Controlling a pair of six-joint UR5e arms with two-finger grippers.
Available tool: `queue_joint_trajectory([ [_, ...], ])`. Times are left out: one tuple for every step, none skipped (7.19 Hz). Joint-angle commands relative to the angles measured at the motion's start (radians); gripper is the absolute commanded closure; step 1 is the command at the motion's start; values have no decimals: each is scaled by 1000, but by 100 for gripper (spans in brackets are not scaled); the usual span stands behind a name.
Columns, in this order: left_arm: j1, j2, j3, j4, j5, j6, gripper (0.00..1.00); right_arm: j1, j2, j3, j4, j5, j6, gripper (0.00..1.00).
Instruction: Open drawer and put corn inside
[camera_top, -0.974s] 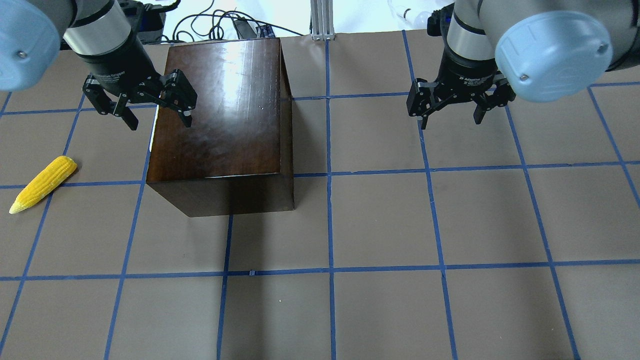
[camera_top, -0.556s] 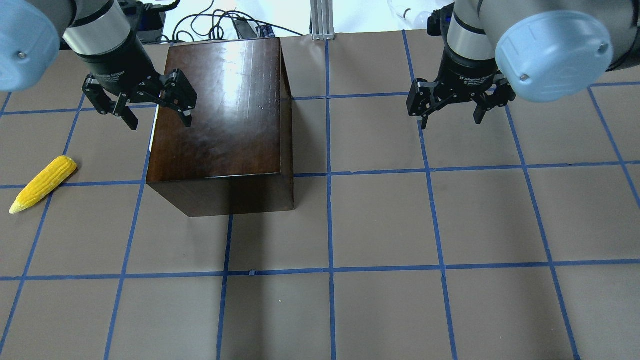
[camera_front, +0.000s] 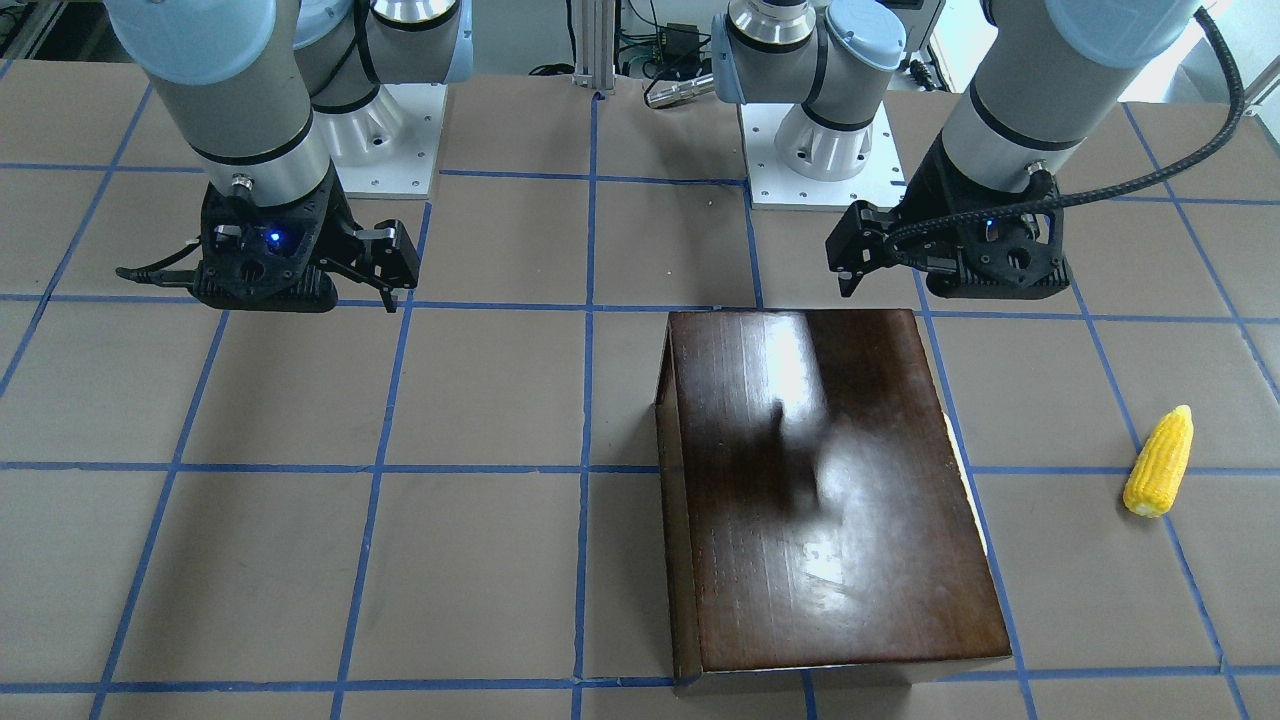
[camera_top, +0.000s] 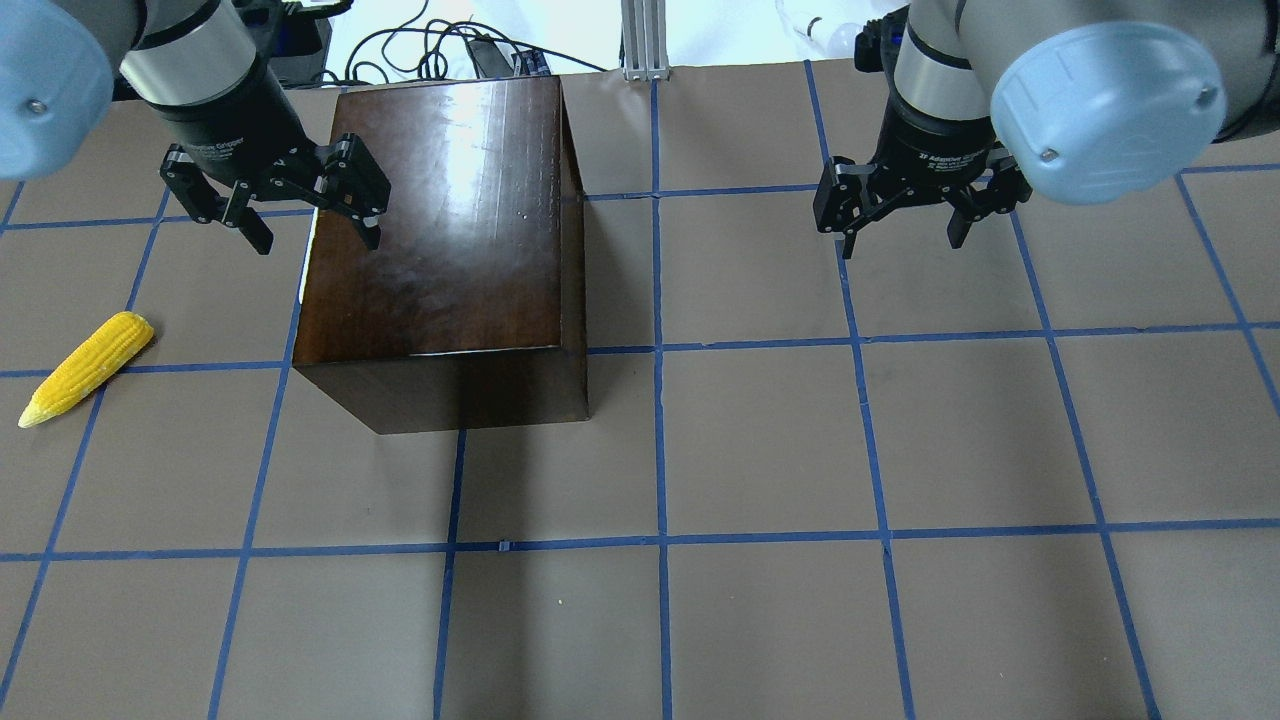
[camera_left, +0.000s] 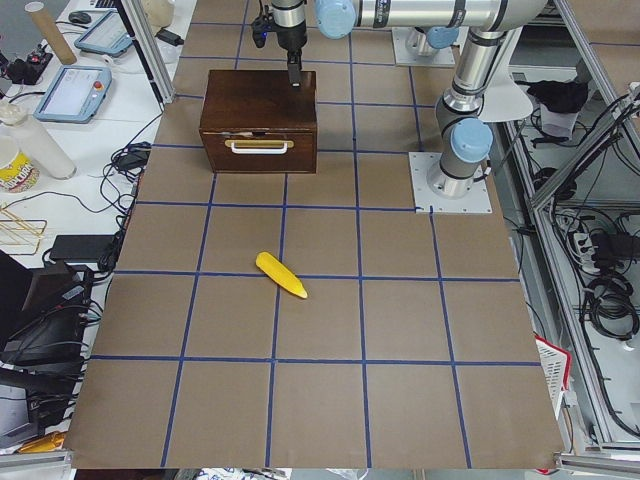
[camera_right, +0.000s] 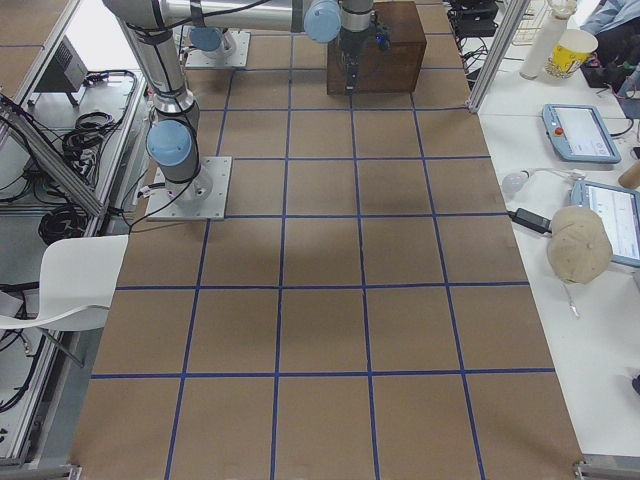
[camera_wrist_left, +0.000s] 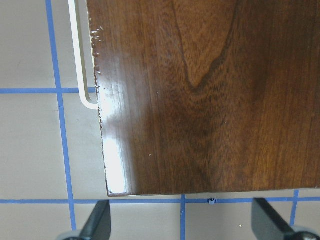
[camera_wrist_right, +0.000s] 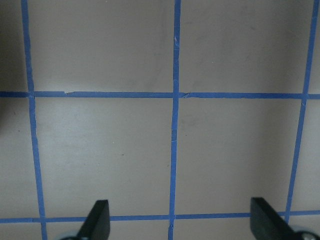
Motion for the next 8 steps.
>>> queue_joint_trajectory([
  [67,3,10,1,2,0,0,0,1,0,0,0,0,0],
  [120,-3,13,3,0,2,0,0,-1,0,-2,0,0,0],
  [161,-2,16,4,-1,17,0,0,-1,0,0,0,0,0],
  [209,-8,17,7,-14,29,0,0,-1,0,0,-2,0,0],
  [271,-10,16,60,-32,49,0,0,1,0,-2,0,0,0],
  [320,-31,16,70,-31,171,0,0,1,0,-2,-2,0,0],
  [344,-49,11,128,-31,256,0,0,-1,0,0,-2,0,0],
  [350,-66,2,163,-55,272,0,0,-1,0,-2,-2,0,0],
])
